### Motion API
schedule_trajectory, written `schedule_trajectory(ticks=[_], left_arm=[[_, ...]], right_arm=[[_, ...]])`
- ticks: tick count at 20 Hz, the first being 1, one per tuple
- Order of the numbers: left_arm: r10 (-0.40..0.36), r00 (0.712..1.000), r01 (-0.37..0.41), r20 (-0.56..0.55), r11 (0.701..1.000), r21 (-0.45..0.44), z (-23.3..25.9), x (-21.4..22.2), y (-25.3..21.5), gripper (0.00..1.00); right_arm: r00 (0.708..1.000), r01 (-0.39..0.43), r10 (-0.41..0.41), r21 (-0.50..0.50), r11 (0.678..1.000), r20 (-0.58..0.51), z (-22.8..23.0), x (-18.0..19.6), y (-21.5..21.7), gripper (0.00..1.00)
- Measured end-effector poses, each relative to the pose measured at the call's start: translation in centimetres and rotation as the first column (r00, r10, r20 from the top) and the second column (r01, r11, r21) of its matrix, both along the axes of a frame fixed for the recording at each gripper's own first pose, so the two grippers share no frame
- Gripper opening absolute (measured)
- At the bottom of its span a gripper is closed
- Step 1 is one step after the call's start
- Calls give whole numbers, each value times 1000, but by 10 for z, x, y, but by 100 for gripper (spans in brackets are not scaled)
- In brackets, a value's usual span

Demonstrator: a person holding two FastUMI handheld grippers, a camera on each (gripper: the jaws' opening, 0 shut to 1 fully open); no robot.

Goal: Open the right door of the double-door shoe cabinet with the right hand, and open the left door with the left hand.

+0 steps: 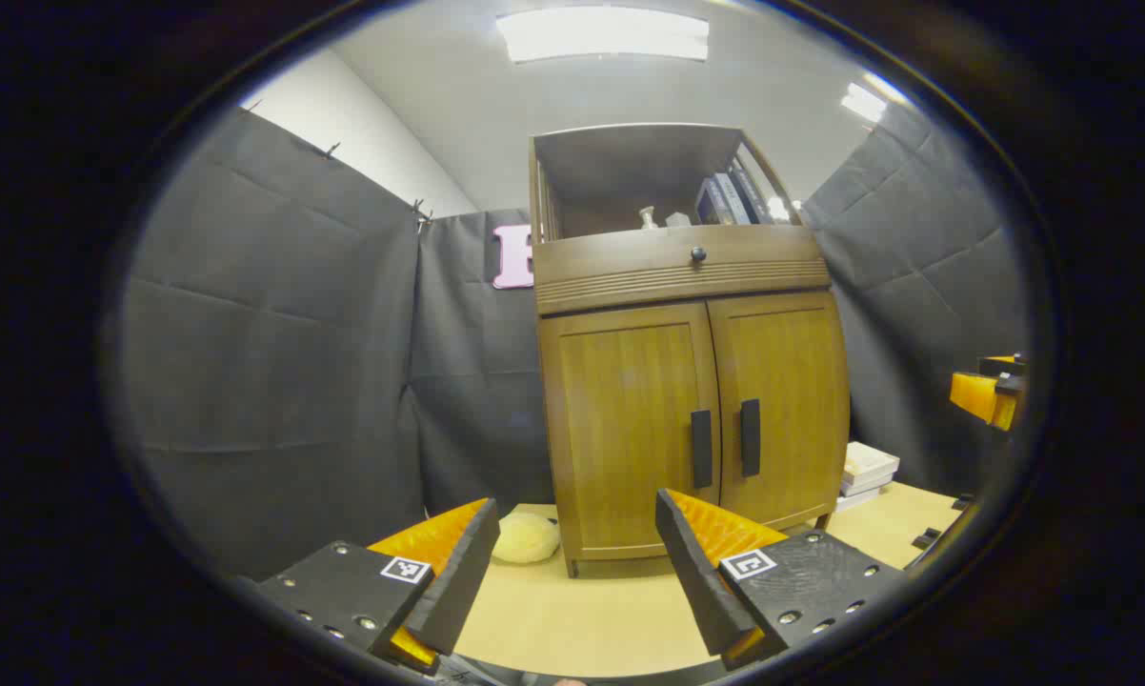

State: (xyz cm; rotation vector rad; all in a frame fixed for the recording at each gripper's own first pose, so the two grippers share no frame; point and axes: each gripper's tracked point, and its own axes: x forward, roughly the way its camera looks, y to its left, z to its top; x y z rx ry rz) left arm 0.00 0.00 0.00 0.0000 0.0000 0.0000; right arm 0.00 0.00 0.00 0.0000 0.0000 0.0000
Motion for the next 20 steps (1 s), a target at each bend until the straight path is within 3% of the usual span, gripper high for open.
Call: schedule_trajectory(ticks=[12,20], left_arm=[[0,1000,-1,2,1000,14,1,6,-1,97],[26,1000,-26,9,1000,17,1,7,1,96]], right_arm=[[1000,7,-6,12,1000,-17,-4,16,5,96],[999,-28,28,15,999,-17,-7,45,23,97]])
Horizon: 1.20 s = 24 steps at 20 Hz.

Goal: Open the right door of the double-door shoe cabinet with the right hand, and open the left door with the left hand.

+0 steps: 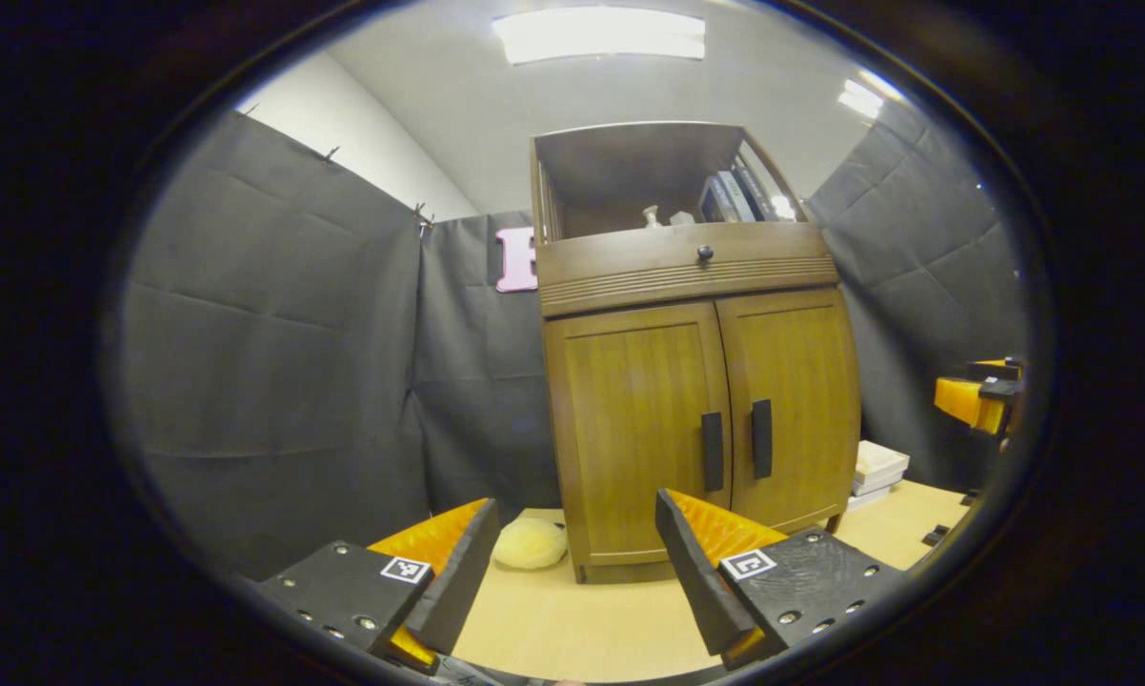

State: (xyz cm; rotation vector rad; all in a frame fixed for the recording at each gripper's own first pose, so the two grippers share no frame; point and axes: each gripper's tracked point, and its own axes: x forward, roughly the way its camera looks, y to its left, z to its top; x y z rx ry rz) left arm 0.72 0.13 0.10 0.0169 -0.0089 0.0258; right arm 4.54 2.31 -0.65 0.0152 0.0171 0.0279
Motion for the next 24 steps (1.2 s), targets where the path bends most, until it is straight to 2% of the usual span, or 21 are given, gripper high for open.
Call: schedule_trajectory(ticks=[11,24], left_arm=[[82,997,-82,-6,997,11,-3,2,12,96],[245,969,-244,-28,969,35,6,-4,31,96]], right_arm=[[995,-98,98,4,995,18,0,76,53,98],[988,-151,152,26,988,-34,-34,164,101,97]])
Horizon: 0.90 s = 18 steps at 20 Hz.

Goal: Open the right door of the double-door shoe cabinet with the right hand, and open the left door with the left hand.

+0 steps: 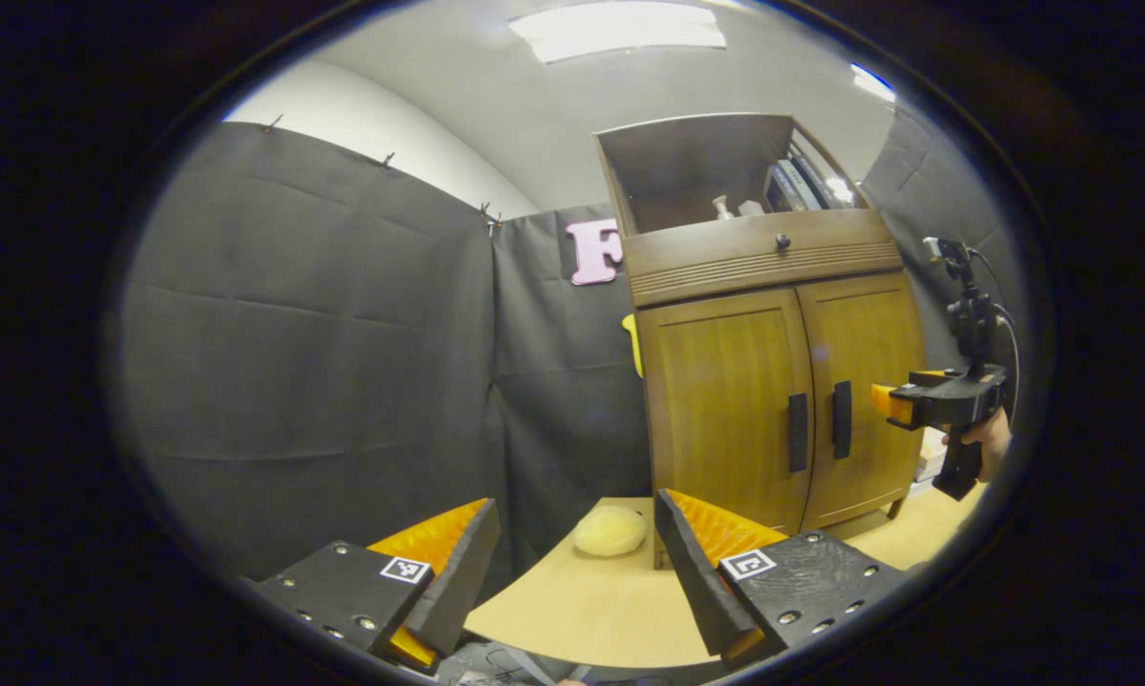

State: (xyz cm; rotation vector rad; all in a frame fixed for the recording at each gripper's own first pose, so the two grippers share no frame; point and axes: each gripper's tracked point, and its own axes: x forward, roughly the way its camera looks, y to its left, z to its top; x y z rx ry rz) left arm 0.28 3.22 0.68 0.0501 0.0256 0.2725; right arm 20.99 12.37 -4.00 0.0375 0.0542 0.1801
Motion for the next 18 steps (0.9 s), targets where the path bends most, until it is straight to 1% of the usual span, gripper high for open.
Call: schedule_trajectory(ticks=[7,9,11,12,13,14,15,18], left_arm=[[61,998,-61,-18,998,10,0,-3,8,96],[79,997,-79,-22,997,13,1,-4,9,97],[93,995,-92,-26,996,19,5,-7,9,97],[99,995,-98,-28,995,22,7,-9,9,97],[104,994,-103,-28,994,24,8,-10,9,97],[108,994,-107,-28,994,25,9,-11,9,96],[111,993,-111,-26,994,26,9,-12,10,97],[115,993,-114,-29,993,23,8,-13,10,97]], right_arm=[[999,-36,36,-1,999,-26,-14,45,36,97],[998,-38,38,-5,999,-48,-25,56,43,92],[997,-40,40,-2,999,-69,-32,66,50,92],[996,-39,38,-6,999,-77,-35,72,52,89],[995,-38,37,-9,999,-90,-39,77,53,87],[994,-40,39,-9,999,-105,-43,82,54,81],[992,-40,39,-8,999,-118,-48,85,56,85],[990,-13,13,2,1000,-143,-53,92,55,39]])
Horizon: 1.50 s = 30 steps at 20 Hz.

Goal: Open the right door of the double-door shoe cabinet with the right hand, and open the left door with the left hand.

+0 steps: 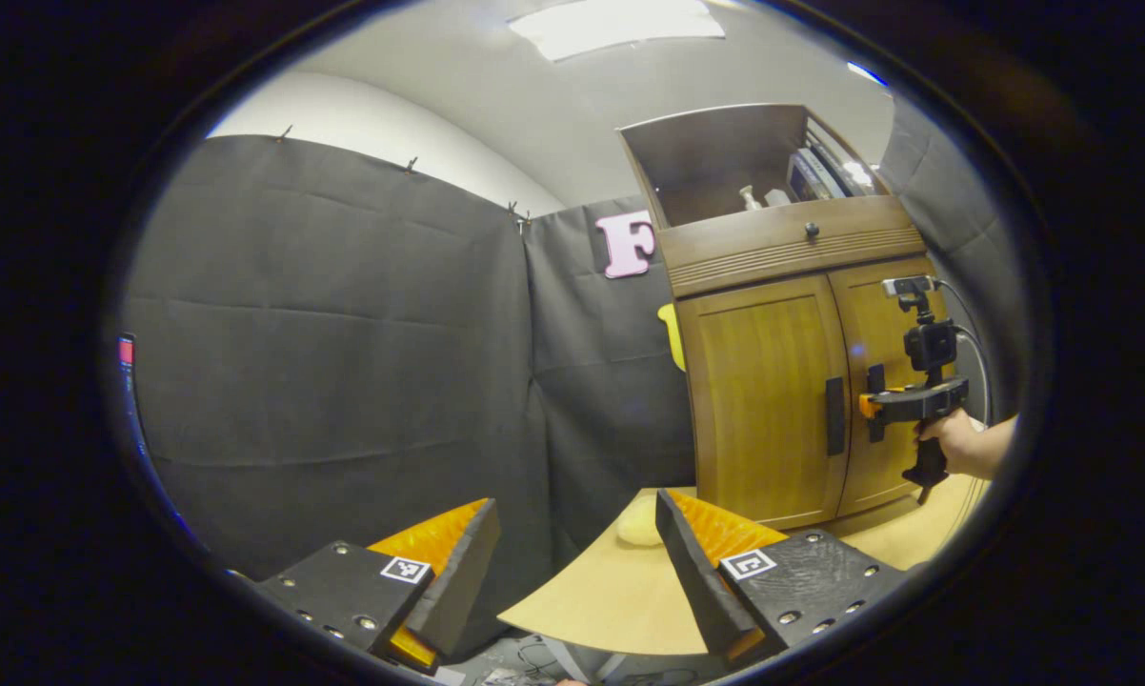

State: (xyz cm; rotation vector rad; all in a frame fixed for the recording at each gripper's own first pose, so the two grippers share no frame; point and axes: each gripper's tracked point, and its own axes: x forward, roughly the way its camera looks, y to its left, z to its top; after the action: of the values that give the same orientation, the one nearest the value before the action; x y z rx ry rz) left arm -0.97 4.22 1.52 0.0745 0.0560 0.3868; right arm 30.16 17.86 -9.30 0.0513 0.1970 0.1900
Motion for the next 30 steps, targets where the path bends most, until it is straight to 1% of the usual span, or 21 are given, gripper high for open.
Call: schedule_trajectory(ticks=[1,3,4,5,6,8,9,10,11,13,14,15,18,21,22,23,25,26,27,28,30], left_arm=[[-1,1000,1,-1,1000,-1,-1,-1,0,97],[-5,1000,5,-3,1000,-3,-1,-1,-1,97],[-11,1000,11,-1,1000,-4,-1,0,-2,97],[-18,1000,18,2,1000,-4,-2,1,-2,97],[-26,1000,26,7,1000,-5,-2,2,-3,97],[-49,999,49,20,999,-9,-5,6,-4,97],[-64,998,65,27,998,-11,-9,8,-4,97],[-79,996,79,32,997,-12,-12,10,-4,97],[-94,995,94,37,995,-11,-15,13,-4,97],[-119,992,120,46,993,-10,-18,17,-5,97],[-130,990,131,50,991,-13,-19,20,-5,97],[-140,989,141,52,990,-15,-18,22,-5,97],[-171,983,173,63,985,-20,-14,26,-5,97],[-210,975,212,75,977,-21,-16,30,-8,96],[-224,972,226,77,974,-22,-17,32,-9,96],[-238,968,241,79,970,-23,-19,34,-12,95],[-268,960,271,83,962,-25,-18,35,-15,95],[-284,955,287,85,958,-25,-17,36,-16,94],[-299,950,302,87,953,-24,-19,37,-17,94],[-313,946,316,87,948,-23,-19,39,-19,94],[-344,935,347,91,938,-22,-20,41,-22,93]], right_arm=[[1000,7,-7,8,1000,-11,-3,1,0,40],[1000,-9,9,13,1000,-23,-2,1,-2,29],[1000,-19,20,15,1000,-21,1,-3,-1,19],[999,-31,32,20,999,-30,0,-5,0,22],[999,-41,42,22,999,-29,2,-6,0,19],[998,-54,54,18,998,-21,6,-14,-2,19],[998,-59,59,17,998,-18,7,-24,-4,18],[998,-65,65,20,998,-20,8,-31,-7,22],[997,-71,71,25,997,-20,5,-40,-10,18],[997,-78,78,28,997,-21,6,-53,-15,18],[997,-79,80,25,997,-21,7,-58,-18,21],[996,-82,83,26,996,-20,8,-64,-21,18],[996,-92,92,23,996,-20,11,-84,-30,21],[995,-95,95,27,995,-18,14,-105,-45,18],[995,-96,96,27,995,-18,14,-111,-50,21],[995,-98,99,26,995,-19,14,-118,-54,18],[994,-103,104,28,994,-23,15,-126,-62,18],[994,-103,104,28,994,-25,15,-132,-69,21],[995,-100,101,29,995,-26,15,-137,-74,21],[995,-94,95,30,995,-25,15,-141,-79,18],[997,-79,79,33,996,-25,16,-151,-91,18]])
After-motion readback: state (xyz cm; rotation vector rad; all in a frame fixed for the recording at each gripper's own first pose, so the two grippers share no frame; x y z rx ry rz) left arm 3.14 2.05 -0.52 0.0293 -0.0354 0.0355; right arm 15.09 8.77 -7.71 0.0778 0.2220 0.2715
